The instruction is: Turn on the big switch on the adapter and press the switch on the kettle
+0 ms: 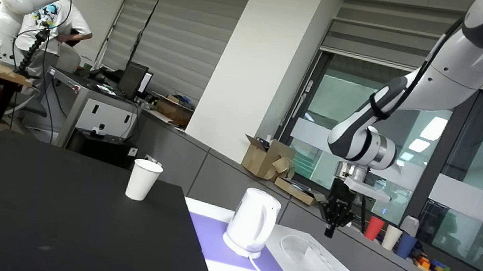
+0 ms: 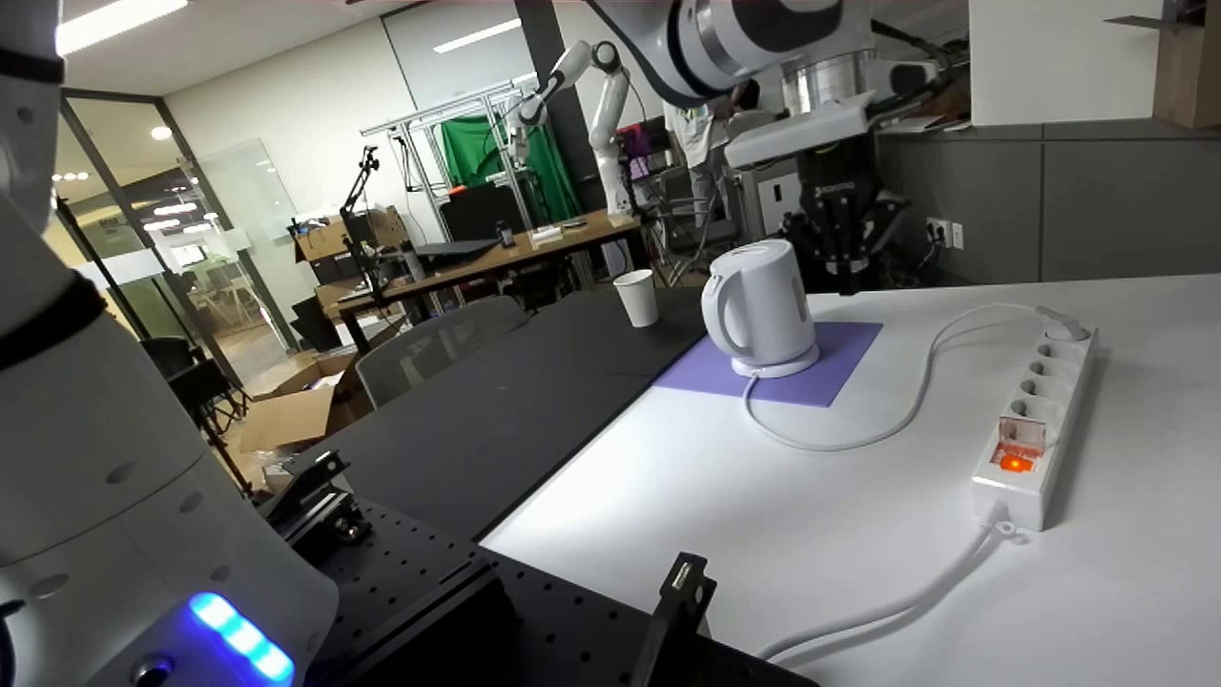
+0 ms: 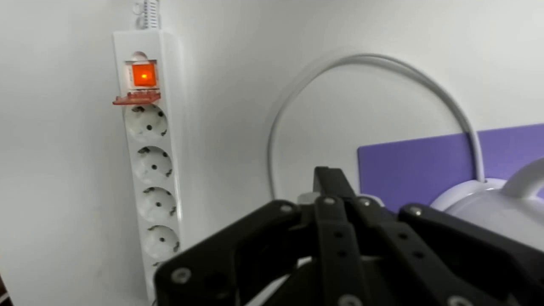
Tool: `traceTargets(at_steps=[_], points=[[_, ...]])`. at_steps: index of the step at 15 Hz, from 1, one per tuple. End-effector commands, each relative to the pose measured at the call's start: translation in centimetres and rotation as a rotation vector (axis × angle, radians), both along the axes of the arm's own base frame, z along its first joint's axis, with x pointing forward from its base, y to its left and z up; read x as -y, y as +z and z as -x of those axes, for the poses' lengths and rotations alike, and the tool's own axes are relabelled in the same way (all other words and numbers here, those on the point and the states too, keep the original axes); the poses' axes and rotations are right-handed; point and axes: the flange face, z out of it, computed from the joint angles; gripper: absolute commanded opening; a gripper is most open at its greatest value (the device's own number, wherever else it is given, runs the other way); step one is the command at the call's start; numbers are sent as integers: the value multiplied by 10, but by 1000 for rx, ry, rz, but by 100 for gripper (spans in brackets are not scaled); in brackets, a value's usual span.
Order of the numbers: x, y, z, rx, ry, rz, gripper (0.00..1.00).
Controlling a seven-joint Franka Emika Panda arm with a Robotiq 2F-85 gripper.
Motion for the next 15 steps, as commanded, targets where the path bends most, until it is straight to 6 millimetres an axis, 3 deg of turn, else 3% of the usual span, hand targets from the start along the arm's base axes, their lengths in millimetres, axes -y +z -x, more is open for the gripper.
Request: traceTargets(at_steps=[1, 9, 12, 15], points=[[-48, 18, 13, 4, 112, -50, 0], [-143, 25, 26, 63, 294, -195, 0], [-164, 22, 28, 128, 339, -223, 0], [-173, 16, 26, 174, 357, -232, 0]])
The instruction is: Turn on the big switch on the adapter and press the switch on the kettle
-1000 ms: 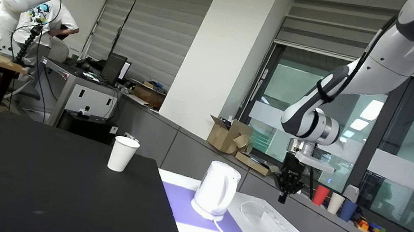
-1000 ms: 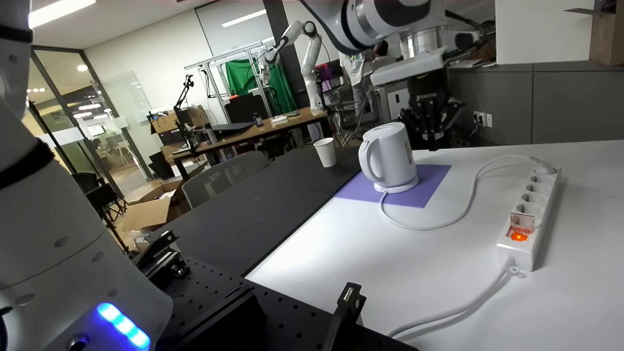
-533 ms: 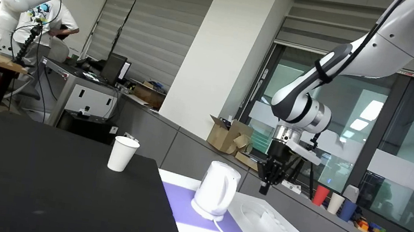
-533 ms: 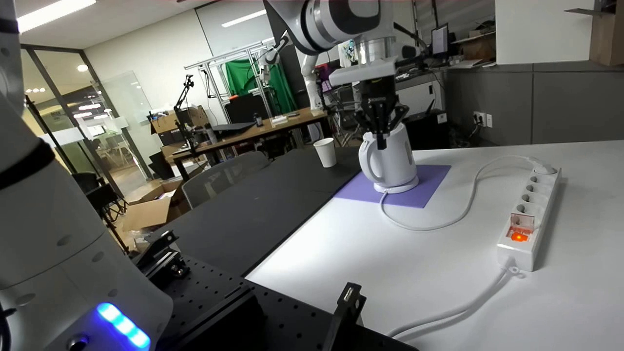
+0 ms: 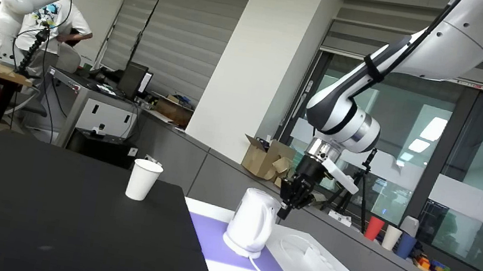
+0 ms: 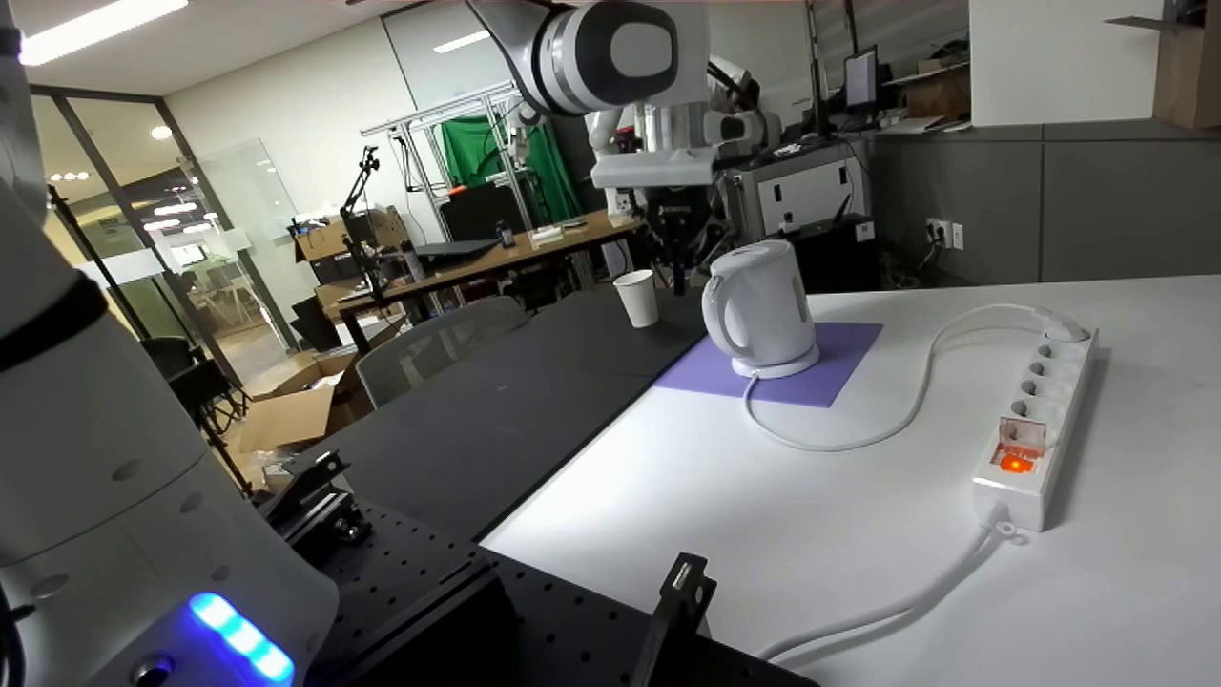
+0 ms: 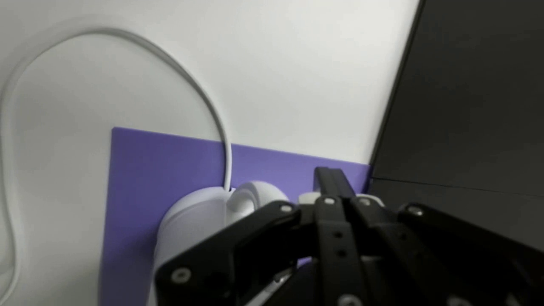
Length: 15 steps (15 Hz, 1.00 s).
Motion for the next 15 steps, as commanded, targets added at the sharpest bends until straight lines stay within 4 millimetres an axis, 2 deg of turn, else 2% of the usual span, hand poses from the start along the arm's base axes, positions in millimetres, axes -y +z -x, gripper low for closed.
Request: traceTargets(at_steps=[1, 7, 9, 10, 15], points=[[-5, 1, 5, 53, 7, -11, 0], [-1, 1, -2, 103, -3, 8, 0], [3, -2, -2, 71, -34, 90, 0], [1, -2, -3, 87, -2, 38, 1], [2, -4, -2, 69, -11, 76, 1]])
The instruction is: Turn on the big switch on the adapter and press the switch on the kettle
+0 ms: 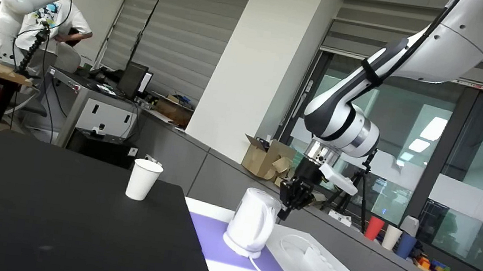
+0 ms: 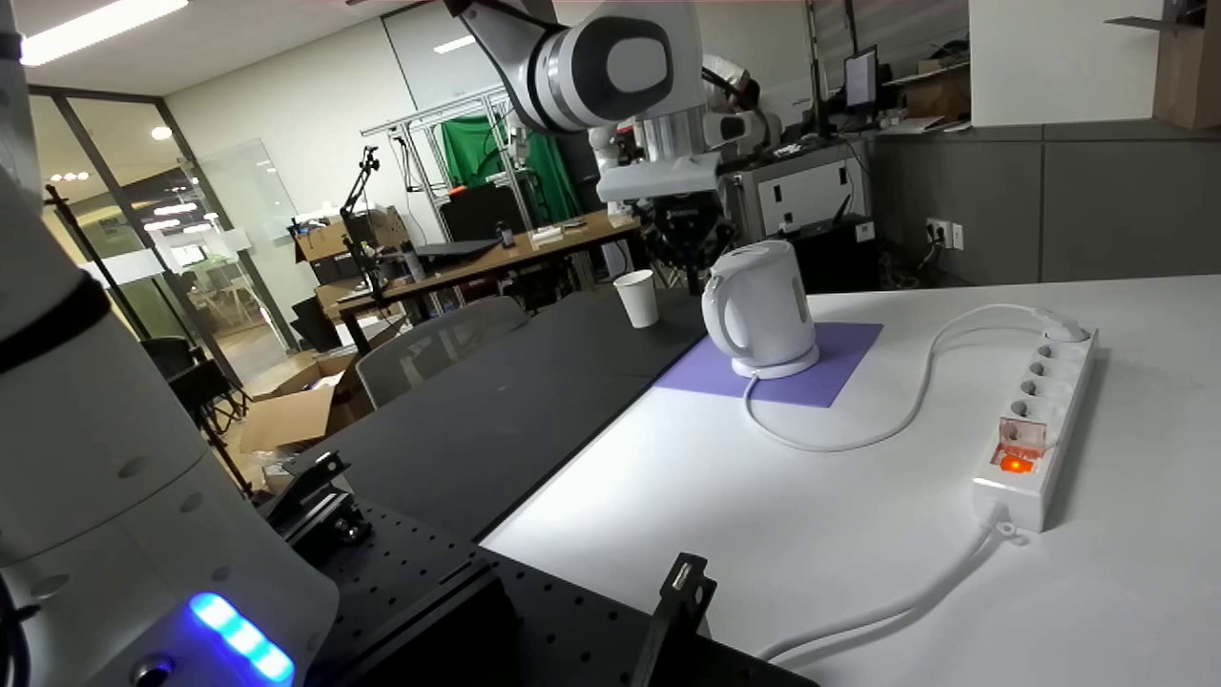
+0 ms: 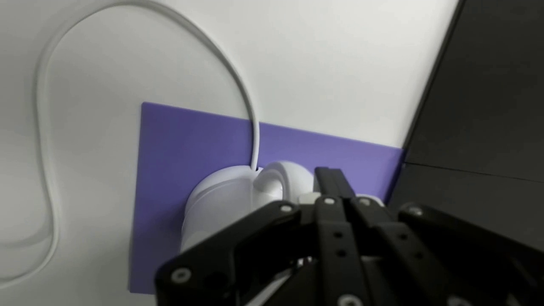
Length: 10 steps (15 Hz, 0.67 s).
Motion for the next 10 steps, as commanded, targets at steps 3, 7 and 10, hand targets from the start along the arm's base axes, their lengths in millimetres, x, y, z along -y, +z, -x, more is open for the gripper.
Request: traceTargets(at_steps=[3, 7, 10], points=[[0, 1, 0, -1, -1, 0, 0], [2, 4, -9, 43, -8, 12, 0], [3, 6, -12, 69, -10, 5, 0]])
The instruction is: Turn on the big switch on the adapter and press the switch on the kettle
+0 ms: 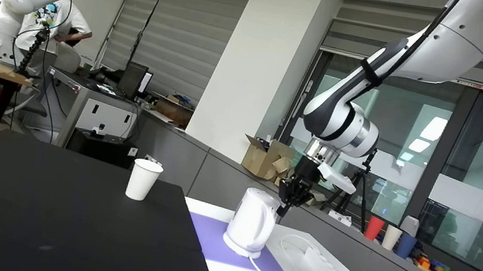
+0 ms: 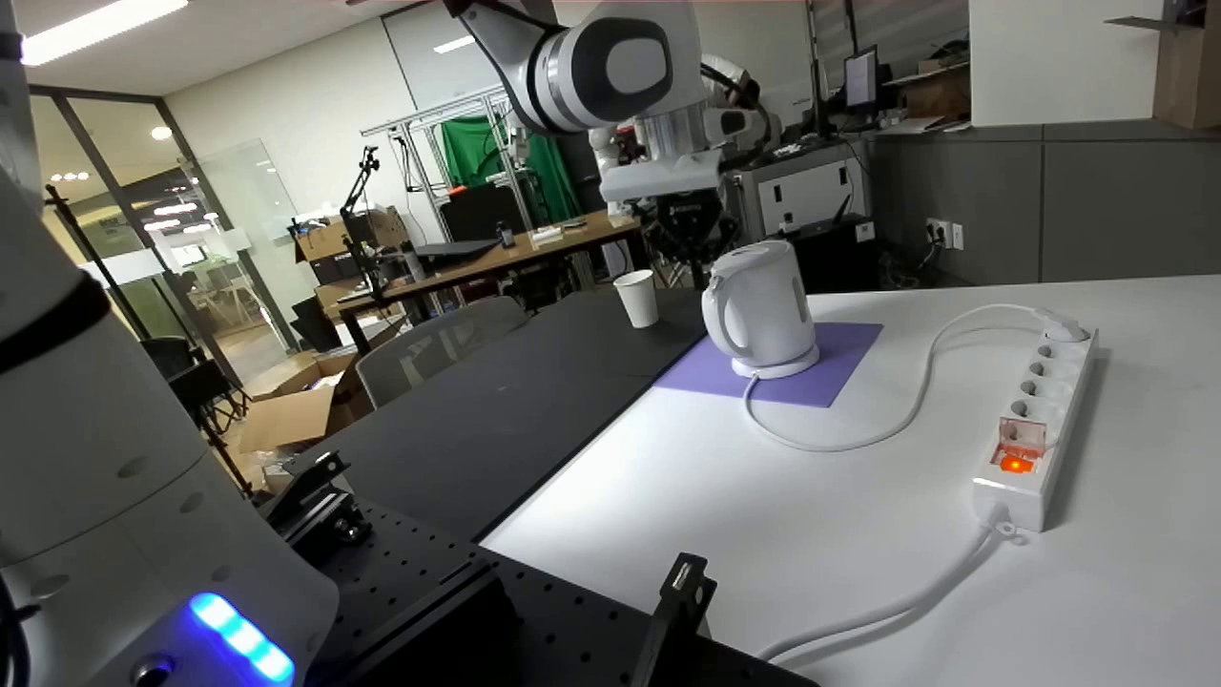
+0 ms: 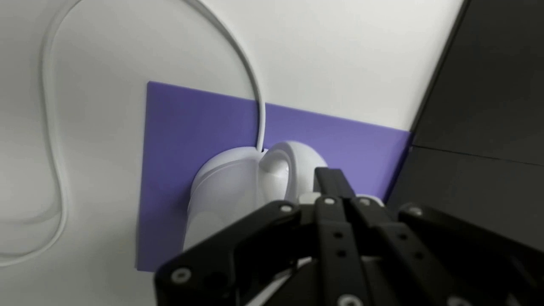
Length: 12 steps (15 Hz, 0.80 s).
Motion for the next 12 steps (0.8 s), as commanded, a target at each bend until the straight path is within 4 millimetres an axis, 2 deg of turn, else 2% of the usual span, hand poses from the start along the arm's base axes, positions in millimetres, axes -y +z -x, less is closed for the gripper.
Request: traceTargets(at_steps=[1, 12], points=[[3, 2, -7, 27, -8, -6, 0], [1, -4, -19, 155, 1, -35, 0]])
